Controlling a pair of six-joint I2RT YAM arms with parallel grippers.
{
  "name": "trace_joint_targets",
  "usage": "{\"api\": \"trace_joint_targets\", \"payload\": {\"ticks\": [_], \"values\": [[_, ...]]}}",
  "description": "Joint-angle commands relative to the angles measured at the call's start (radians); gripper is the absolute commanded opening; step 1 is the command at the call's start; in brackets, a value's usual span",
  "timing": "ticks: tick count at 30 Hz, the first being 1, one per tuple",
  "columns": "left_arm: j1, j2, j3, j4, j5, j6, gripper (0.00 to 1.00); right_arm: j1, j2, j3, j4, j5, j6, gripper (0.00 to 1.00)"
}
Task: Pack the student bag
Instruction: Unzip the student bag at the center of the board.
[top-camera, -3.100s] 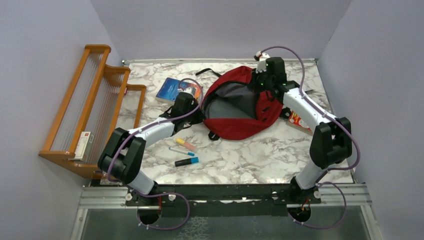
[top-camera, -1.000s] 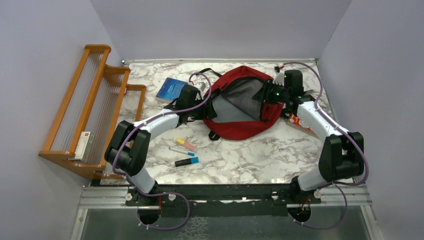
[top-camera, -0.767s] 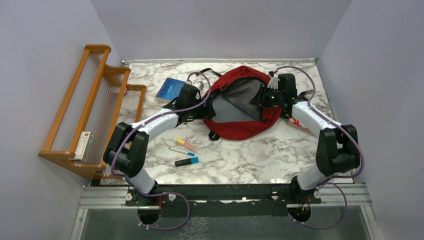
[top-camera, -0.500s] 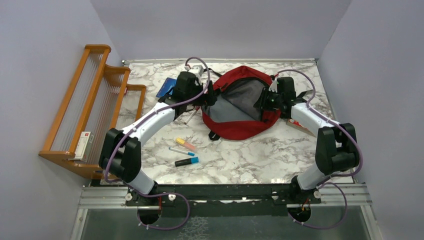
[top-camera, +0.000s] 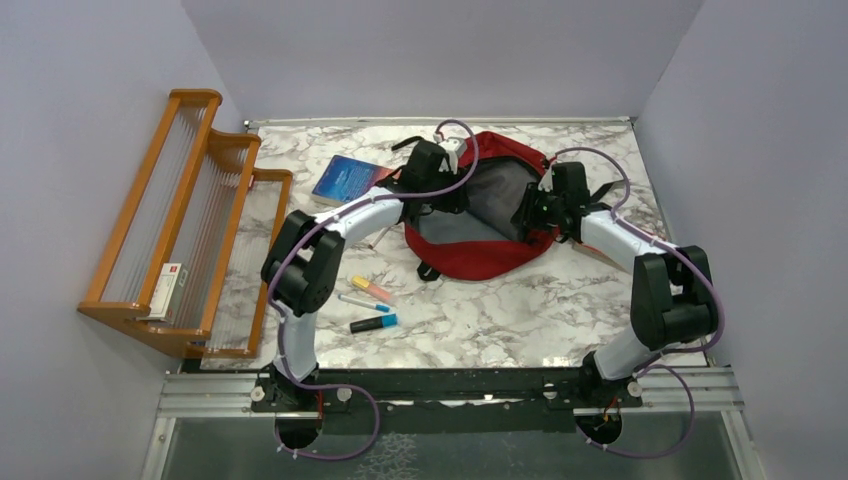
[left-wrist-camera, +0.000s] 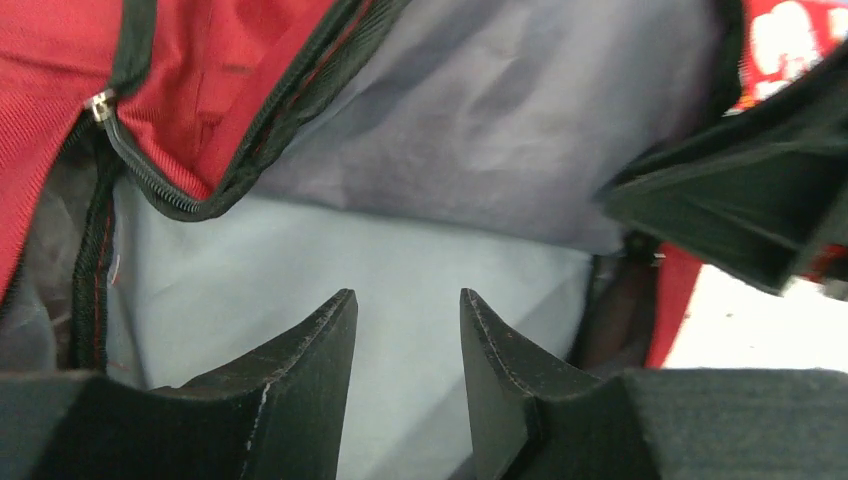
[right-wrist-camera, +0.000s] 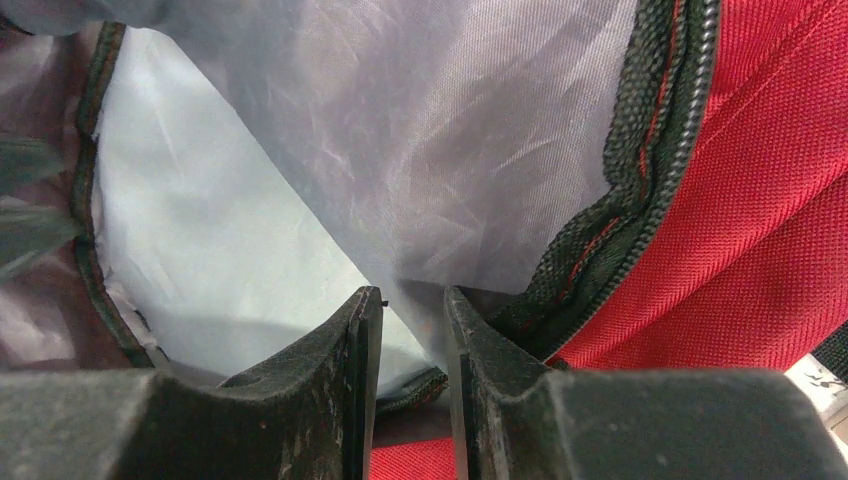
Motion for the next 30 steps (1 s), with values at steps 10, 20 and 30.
{"api": "trace_joint_targets", "payload": {"ticks": [10,20,30], "values": [[0.05,0.263,0.287,-0.024,-0.024,0.049,0.37,-0.005,-0.054,-0.043,-0.033,0.15,-0.033,0.34],[0.117,0.4,0.416,-0.044,0.004,0.071,0.35,-0.007,-0.056,-0.075,-0.051,0.236,-0.045,0.34],[0.121,0.482,0.504,-0.104,0.041,0.103,0.36,-0.015,0.019,-0.057,-0.044,0.173,-0.035,0.34]]}}
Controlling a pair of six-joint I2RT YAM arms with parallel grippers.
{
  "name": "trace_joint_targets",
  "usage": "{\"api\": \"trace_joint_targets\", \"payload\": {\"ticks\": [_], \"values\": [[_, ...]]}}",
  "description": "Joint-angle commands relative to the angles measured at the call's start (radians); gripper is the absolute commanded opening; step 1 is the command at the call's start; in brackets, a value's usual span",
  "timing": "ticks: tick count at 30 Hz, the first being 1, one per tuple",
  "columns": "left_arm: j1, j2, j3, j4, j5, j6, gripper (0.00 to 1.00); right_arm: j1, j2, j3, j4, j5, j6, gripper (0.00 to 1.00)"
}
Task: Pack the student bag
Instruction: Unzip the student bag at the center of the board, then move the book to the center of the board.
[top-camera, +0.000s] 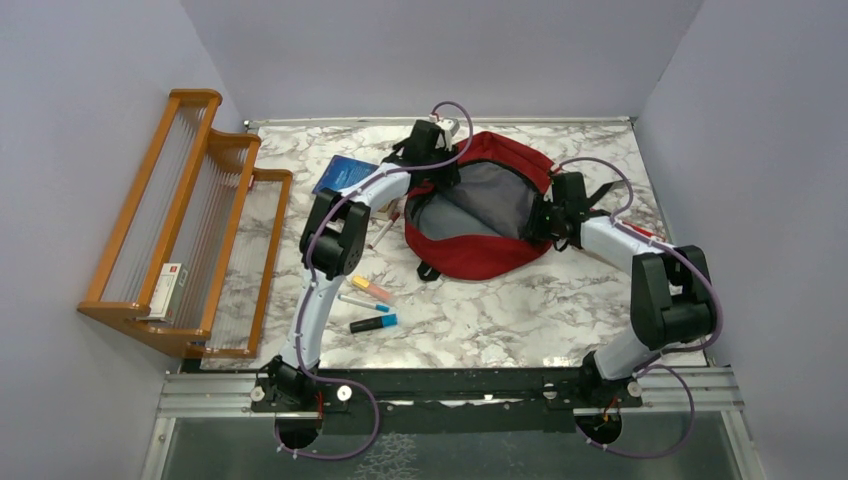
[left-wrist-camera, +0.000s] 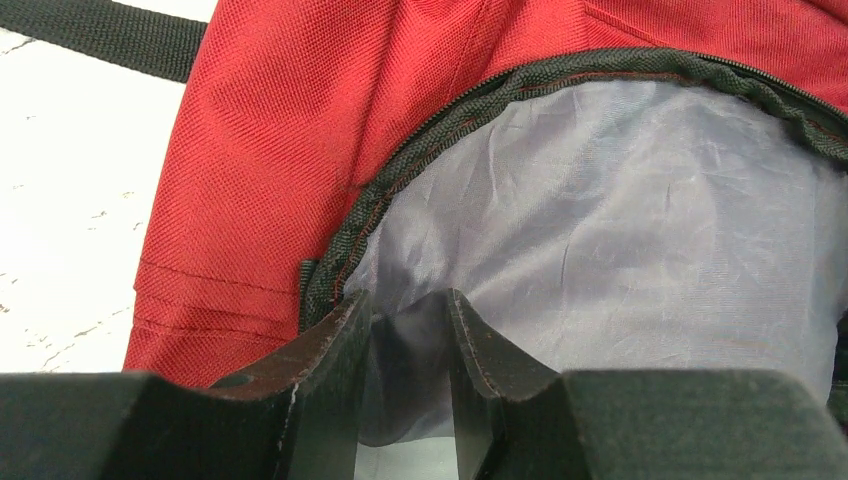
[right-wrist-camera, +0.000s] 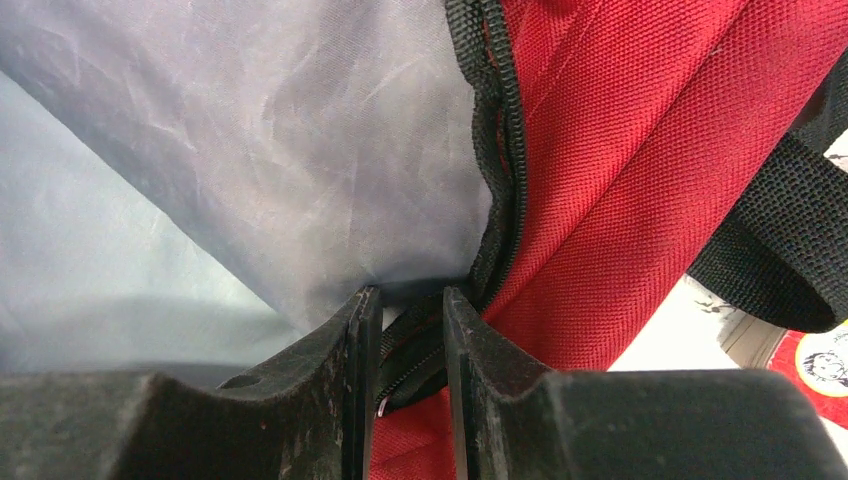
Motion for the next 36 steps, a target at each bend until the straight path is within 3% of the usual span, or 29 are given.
{"api": "trace_joint_targets", "payload": {"ticks": [1,4,8,11,16,20,28,36], "values": [[0.004,0.015,0.049,-0.057,0.024,0.038,0.37,-0.009,0.011,0.01,-0.021,-0.018,-0.006,0.34],[0.007,-0.03,0.063,-0.068,0.022,0.038,0.45,-0.009,-0.048,0.03,-0.026,-0.046,-0.006,0.41],[0.009,-0.124,0.07,-0.077,0.013,0.031,0.63,-0.009,-0.165,0.065,-0.042,-0.067,0.005,0.48],[0.009,-0.2,0.04,-0.078,0.02,0.013,0.7,-0.009,-0.258,0.07,-0.039,-0.037,0.025,0.51],[0.008,-0.328,-0.072,-0.078,0.014,0.008,0.73,-0.008,-0.361,0.012,-0.013,0.127,0.093,0.69],[0.009,-0.445,-0.205,-0.072,-0.019,0.021,0.74,-0.008,-0.394,-0.05,-0.009,0.284,0.241,0.77],[0.009,-0.556,-0.353,-0.072,-0.076,0.069,0.75,-0.009,-0.336,-0.012,-0.296,0.577,0.746,0.83],[0.008,-0.563,-0.358,-0.074,-0.066,0.069,0.75,-0.03,-0.355,-0.064,-0.376,0.703,0.986,0.82]]}}
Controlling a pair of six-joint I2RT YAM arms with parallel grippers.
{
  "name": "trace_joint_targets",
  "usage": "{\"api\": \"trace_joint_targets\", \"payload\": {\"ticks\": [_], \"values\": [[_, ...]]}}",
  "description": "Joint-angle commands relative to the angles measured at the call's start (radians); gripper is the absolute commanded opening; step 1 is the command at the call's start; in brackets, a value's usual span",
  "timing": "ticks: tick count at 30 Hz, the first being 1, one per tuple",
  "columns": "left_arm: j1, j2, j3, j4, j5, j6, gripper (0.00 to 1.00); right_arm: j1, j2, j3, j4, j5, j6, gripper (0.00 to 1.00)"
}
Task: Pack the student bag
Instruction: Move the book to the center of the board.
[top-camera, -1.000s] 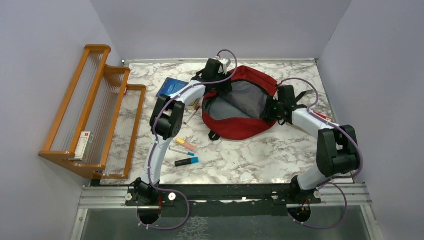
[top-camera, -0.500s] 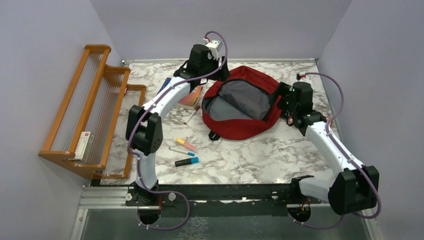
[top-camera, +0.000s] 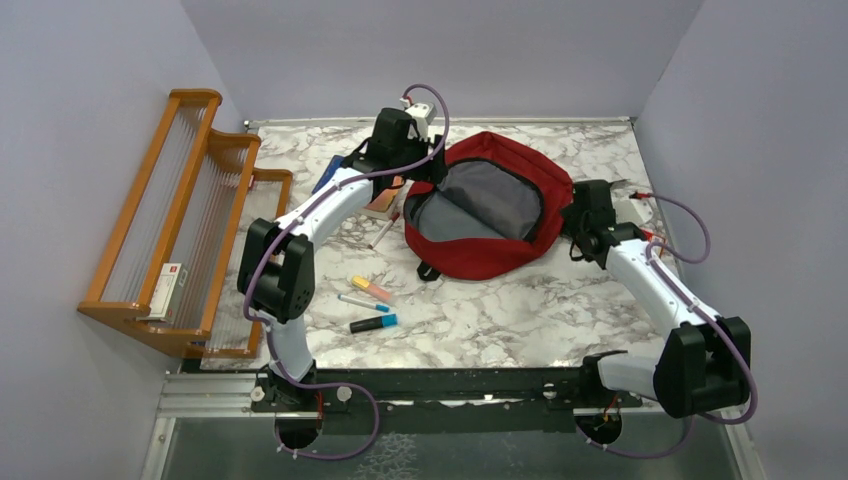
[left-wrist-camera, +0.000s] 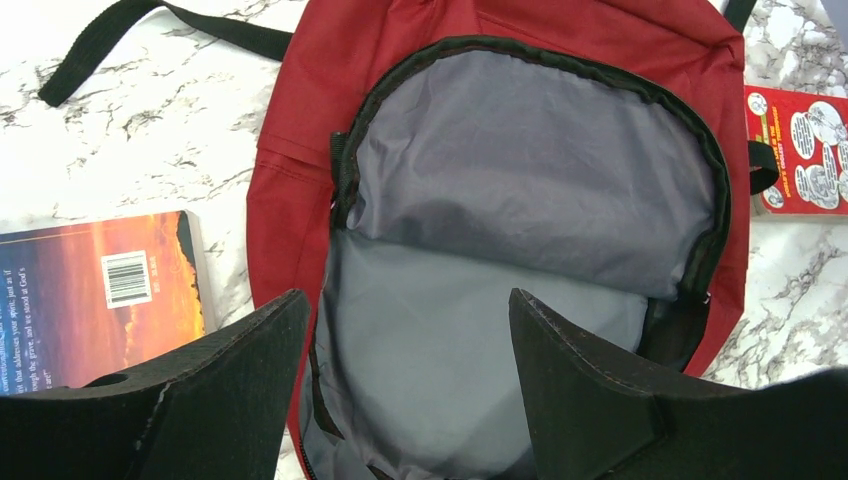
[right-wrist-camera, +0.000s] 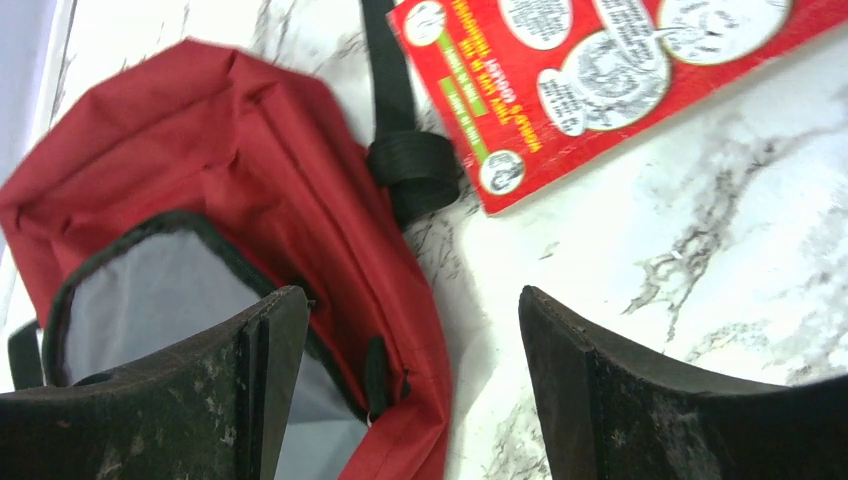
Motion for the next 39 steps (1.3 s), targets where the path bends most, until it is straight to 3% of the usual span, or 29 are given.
{"api": "trace_joint_targets", "payload": {"ticks": [1,7,17,33,39], "values": [[0.001,-0.033,0.003,0.008,-0.019,0.018,0.75,-0.034,-0.014,-0.029,-0.09,0.148,0.197,0.82],[0.002,-0.026,0.005,0.008,-0.005,0.009,0.75,-0.157,0.06,-0.011,-0.128,0.043,0.226,0.81],[0.003,-0.013,0.008,0.006,0.016,0.0,0.75,-0.352,0.171,-0.04,0.001,-0.164,0.201,0.82],[0.009,0.011,0.014,0.005,0.058,-0.015,0.75,-0.436,0.362,0.015,0.115,-0.222,0.185,0.76],[0.009,0.013,0.017,0.005,0.064,-0.017,0.75,-0.442,0.396,0.017,0.142,-0.197,0.17,0.63]]}}
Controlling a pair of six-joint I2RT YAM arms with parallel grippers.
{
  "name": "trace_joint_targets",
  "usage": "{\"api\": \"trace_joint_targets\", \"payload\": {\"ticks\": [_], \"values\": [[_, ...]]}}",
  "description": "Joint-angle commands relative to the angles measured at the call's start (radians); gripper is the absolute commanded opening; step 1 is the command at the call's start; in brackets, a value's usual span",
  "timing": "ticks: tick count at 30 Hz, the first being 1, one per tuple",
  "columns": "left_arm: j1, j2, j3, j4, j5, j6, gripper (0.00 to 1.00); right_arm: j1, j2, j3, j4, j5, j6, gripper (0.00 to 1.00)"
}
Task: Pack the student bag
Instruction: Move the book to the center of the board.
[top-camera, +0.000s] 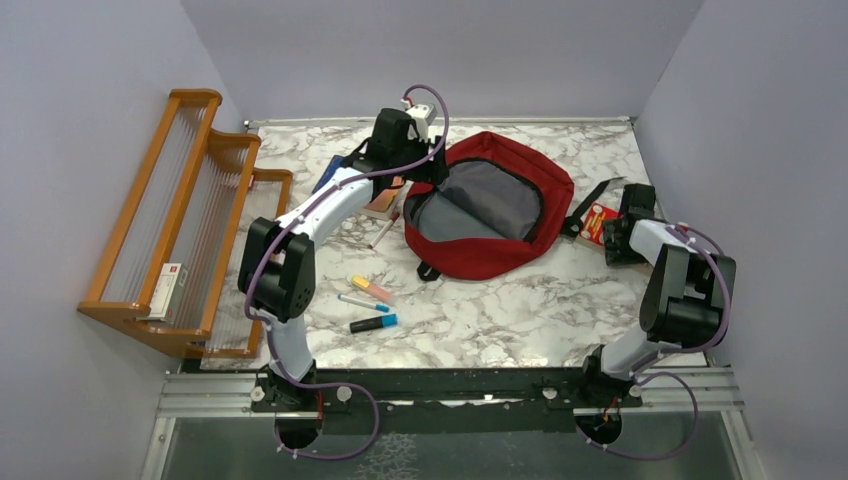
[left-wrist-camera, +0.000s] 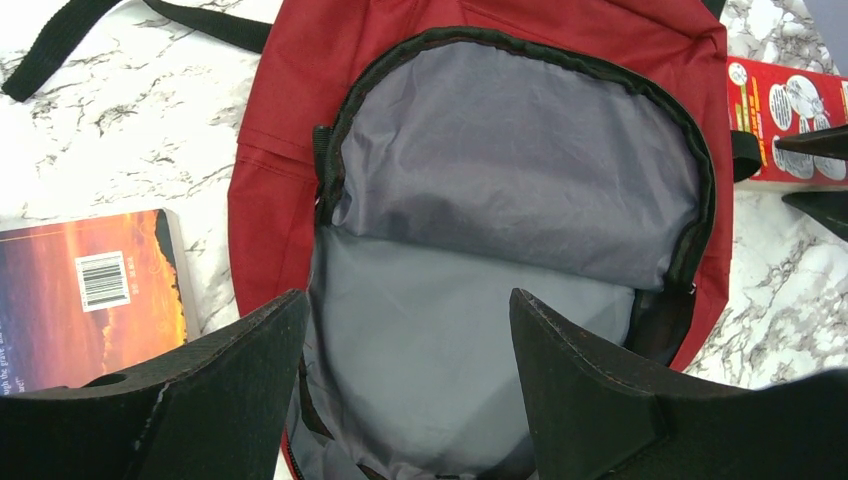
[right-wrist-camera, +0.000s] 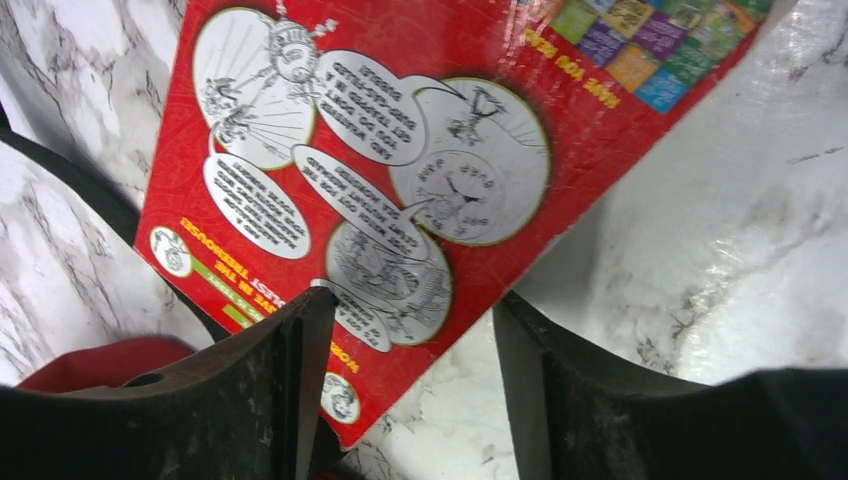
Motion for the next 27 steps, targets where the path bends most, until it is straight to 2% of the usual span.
{"api": "trace_joint_targets", "payload": {"ticks": [1,9,14,18,27], "values": [[0.004,0.007,0.017,0.004,0.028,-0.008,0.75,-0.011,0.051,0.007,0.042,0.027,-0.014,0.59],[0.004,0.011,0.018,0.003,0.035,-0.009,0.75,-0.013,0.044,-0.044,0.062,0.029,-0.046,0.3],[0.004,0.013,0.018,0.004,0.036,-0.007,0.75,-0.013,-0.003,-0.072,0.054,0.034,-0.069,0.08],[0.004,0.016,0.022,0.002,0.049,0.001,0.75,-0.013,-0.044,-0.088,0.011,0.027,-0.087,0.01],[-0.011,0.031,0.076,0.002,0.179,0.02,0.75,-0.013,-0.248,-0.179,-0.098,0.05,-0.066,0.01]]}}
